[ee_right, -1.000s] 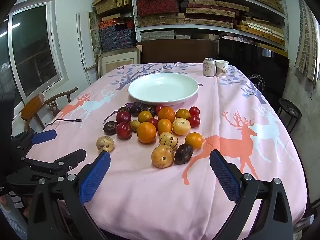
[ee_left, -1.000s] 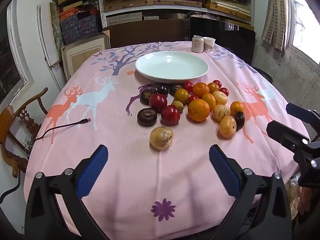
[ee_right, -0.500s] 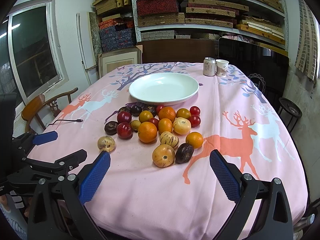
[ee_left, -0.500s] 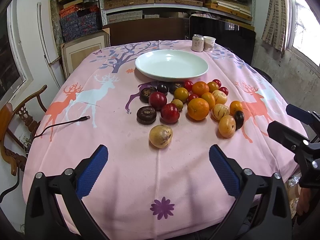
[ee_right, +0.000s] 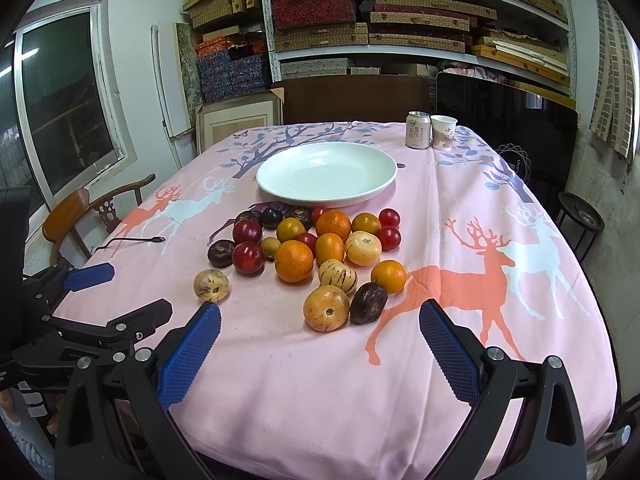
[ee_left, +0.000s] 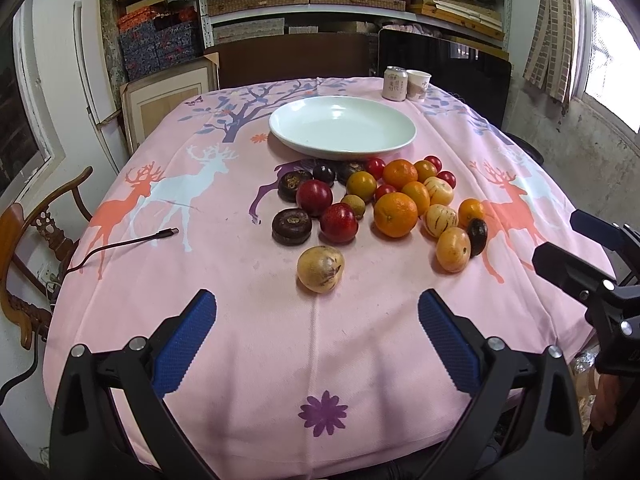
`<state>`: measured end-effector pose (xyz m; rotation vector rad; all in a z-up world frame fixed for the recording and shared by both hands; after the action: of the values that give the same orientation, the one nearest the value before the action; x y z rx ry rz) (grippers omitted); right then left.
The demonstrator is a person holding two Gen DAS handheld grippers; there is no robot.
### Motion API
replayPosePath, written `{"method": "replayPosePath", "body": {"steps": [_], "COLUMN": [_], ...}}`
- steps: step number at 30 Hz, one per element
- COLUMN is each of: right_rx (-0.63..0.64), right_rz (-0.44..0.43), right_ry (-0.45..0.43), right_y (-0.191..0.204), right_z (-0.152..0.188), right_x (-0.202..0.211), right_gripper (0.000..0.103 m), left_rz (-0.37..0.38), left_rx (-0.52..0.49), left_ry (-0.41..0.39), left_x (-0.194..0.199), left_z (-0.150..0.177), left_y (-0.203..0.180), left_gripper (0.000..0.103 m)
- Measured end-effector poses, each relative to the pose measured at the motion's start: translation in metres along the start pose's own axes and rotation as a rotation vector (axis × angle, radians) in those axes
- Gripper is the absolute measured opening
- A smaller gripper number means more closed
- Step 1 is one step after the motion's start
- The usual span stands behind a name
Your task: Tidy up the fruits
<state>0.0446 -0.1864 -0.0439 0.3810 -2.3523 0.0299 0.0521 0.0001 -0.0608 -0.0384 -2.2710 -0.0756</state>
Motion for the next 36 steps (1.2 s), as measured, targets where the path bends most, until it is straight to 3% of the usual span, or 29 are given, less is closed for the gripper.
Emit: {"method": "replayPosePath", "body": {"steps": [36], "right_rx": [-0.009], "right_rz": [-0.01], "right_ry": [0.01], "right_y": [0.0041], "right_z": [0.0035], "right_x": [-0.0004], "right_gripper": [0.1], "left_rz": [0.001], "left_rx": [0.003], "left_ry": [0.021], "left_x": [-0.0033], "left_z": [0.0092], "left_y": [-0.0068], "left_gripper": [0.099]}}
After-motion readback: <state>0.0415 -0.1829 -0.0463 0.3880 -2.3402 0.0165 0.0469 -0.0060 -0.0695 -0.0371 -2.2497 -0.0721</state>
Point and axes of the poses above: each gripper's, at about its wrist camera, not at the fingertips, and x roughly against the way its jaws point, y to its left, z to its underside, the point moved 8 cm from there along -x, roughly the way its jaws point, and after that the axes turned 4 degrees about y, right-handed, at the moved point
